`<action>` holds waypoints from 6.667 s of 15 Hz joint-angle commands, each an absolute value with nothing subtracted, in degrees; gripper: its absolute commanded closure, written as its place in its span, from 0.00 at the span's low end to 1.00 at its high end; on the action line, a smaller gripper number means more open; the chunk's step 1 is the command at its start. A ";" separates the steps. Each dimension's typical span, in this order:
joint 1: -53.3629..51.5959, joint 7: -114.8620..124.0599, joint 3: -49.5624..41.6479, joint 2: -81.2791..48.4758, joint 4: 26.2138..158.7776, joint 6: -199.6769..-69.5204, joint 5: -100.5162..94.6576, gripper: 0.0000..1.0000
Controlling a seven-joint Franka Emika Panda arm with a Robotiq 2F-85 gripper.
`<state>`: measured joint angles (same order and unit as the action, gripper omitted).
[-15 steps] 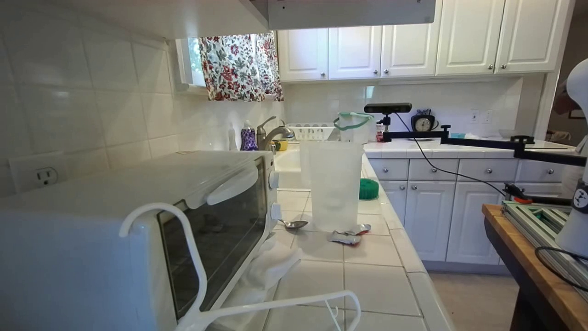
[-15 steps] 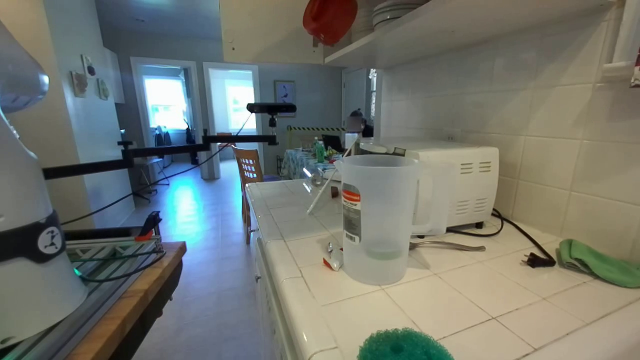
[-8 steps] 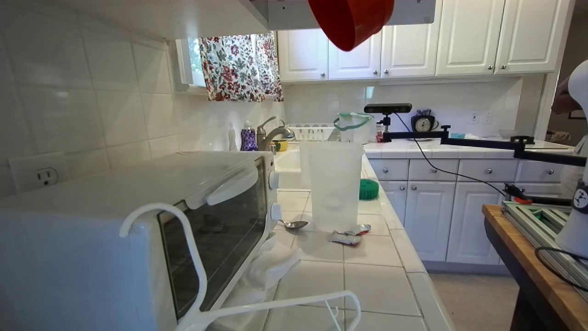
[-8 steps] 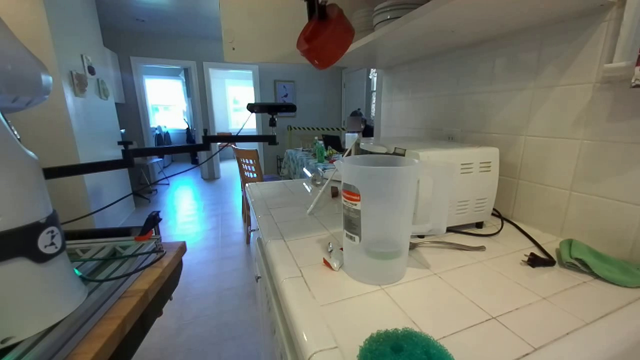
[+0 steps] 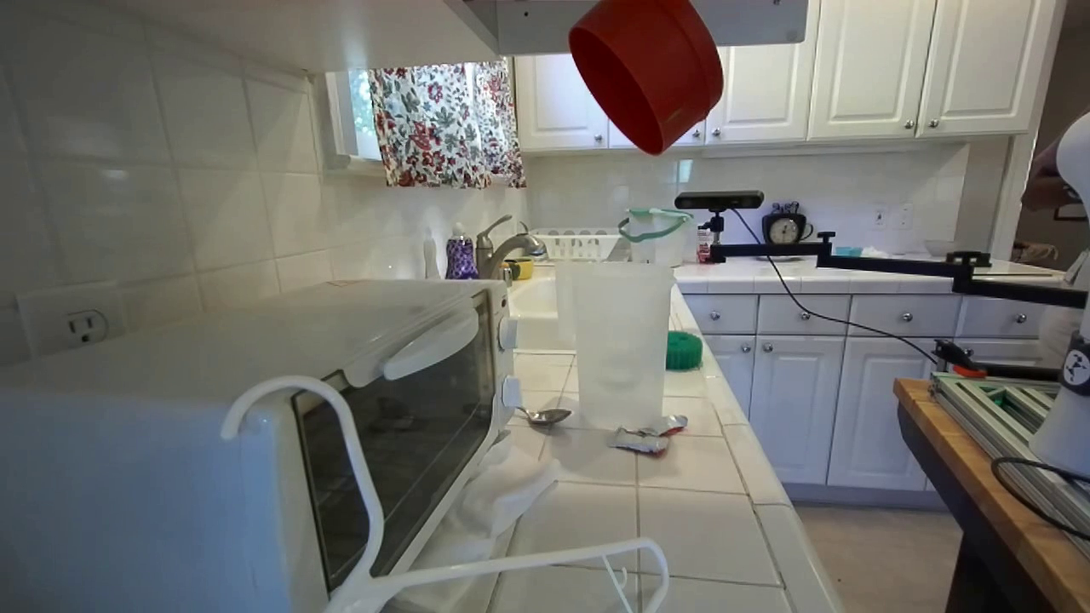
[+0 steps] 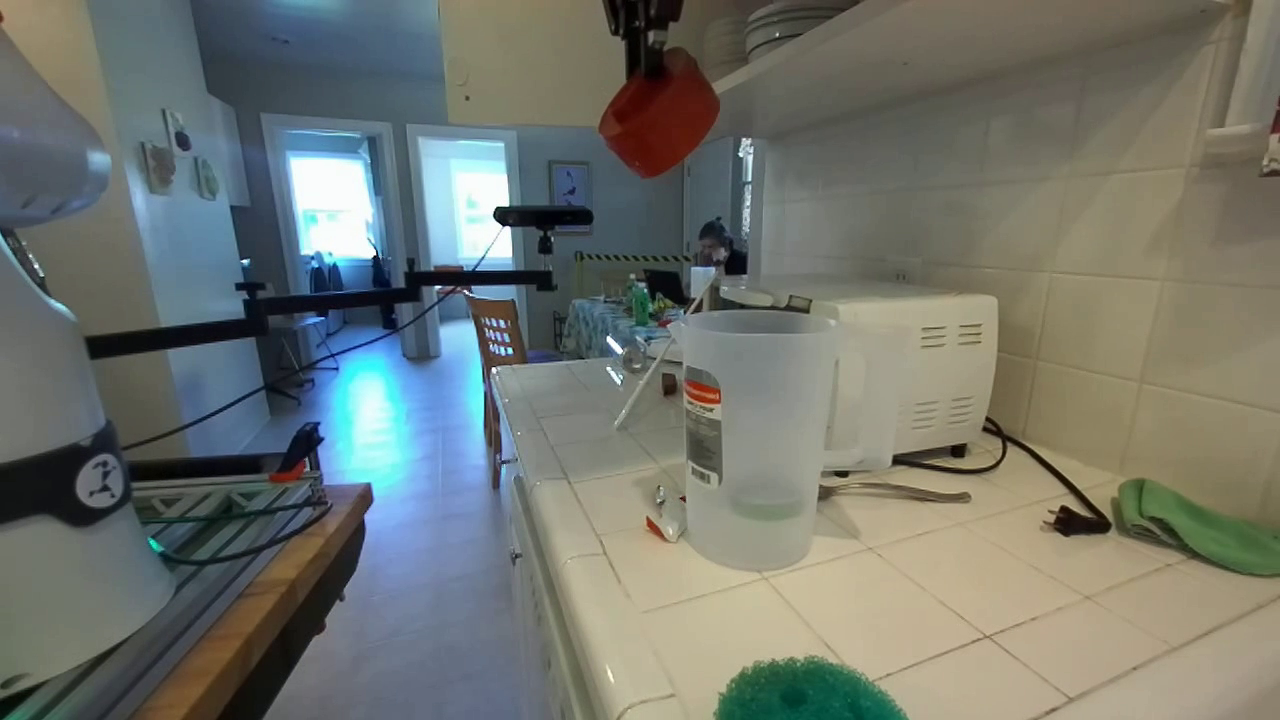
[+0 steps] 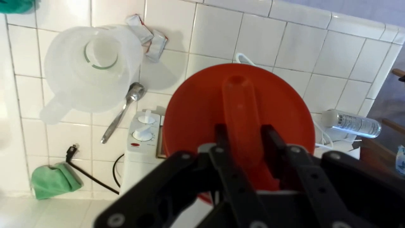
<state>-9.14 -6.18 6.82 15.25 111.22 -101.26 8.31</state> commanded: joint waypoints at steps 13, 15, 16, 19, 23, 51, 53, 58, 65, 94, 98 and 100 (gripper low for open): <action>-8.74 -3.74 8.21 11.30 117.70 -114.70 5.99 0.92; -8.83 -3.24 8.38 10.22 117.92 -116.35 6.20 0.92; -8.91 -2.86 8.51 9.59 117.84 -116.93 6.49 0.92; -9.09 -1.94 8.91 7.80 117.33 -117.17 6.98 0.92; -9.06 -1.17 9.27 5.39 117.13 -117.27 6.36 0.92; -11.86 3.24 10.95 -7.24 116.94 -120.76 2.73 0.92; -11.93 3.43 10.95 -7.82 117.02 -121.23 2.77 0.92; -12.16 3.17 10.93 -8.95 117.93 -123.42 2.31 0.92; -12.54 3.99 10.70 -11.40 118.37 -125.98 0.15 0.92; -13.06 6.48 9.72 -15.79 118.39 -127.44 -5.10 0.92; -13.15 7.10 9.57 -15.89 118.32 -127.98 -6.27 0.92; -13.19 7.16 9.46 -15.94 118.37 -128.34 -6.80 0.92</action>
<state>-12.41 5.48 10.17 -15.81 118.02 -127.26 -5.00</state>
